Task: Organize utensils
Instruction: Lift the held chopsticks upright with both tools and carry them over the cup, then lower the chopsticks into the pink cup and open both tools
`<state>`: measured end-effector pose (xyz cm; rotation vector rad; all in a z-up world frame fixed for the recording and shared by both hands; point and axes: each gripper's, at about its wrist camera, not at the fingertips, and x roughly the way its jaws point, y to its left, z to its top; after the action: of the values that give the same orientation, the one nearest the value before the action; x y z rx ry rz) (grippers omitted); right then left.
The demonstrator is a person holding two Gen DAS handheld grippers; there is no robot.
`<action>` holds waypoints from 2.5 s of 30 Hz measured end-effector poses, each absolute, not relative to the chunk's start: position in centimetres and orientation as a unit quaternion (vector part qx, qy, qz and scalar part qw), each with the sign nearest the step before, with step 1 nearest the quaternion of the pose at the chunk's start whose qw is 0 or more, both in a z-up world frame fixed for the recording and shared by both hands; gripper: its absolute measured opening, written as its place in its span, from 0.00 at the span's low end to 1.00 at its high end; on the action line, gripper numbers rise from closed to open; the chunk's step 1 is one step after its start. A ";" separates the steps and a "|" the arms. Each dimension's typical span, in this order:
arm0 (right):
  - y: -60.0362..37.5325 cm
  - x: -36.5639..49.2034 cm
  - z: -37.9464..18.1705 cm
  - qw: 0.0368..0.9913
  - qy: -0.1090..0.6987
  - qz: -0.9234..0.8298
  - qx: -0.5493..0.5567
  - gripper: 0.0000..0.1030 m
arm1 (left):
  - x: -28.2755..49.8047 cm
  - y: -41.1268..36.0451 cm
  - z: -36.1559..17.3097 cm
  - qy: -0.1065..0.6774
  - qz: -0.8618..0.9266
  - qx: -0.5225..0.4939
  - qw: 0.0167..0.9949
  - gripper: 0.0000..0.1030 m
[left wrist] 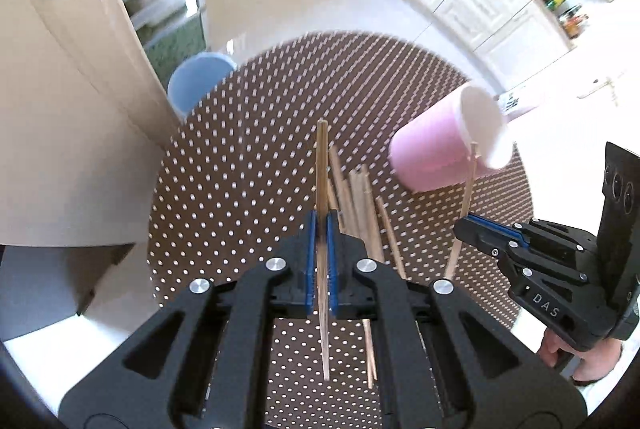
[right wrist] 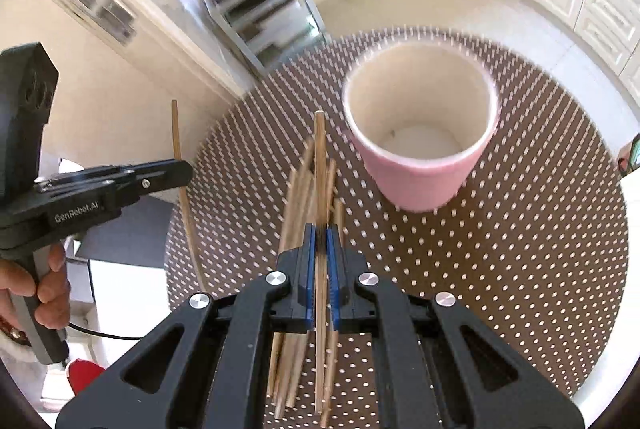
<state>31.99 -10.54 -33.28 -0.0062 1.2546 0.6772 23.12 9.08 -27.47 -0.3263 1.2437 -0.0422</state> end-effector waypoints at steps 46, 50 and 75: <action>-15.7 33.3 -20.3 0.895 0.384 0.225 -0.004 0.04 | 28.7 -0.1 -16.5 0.385 -0.096 -0.103 0.912 0.05; -15.8 33.5 -21.0 0.891 0.396 0.223 0.002 0.05 | 28.2 0.1 -17.1 0.391 -0.098 -0.098 0.910 0.05; -15.6 30.9 -22.0 0.880 0.427 0.204 0.041 0.20 | 25.2 1.0 -18.0 0.438 -0.092 -0.086 0.890 0.43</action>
<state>30.93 -15.61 -21.98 0.0859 0.8910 0.4251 25.16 1.05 -18.04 -0.1793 0.9100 -0.1904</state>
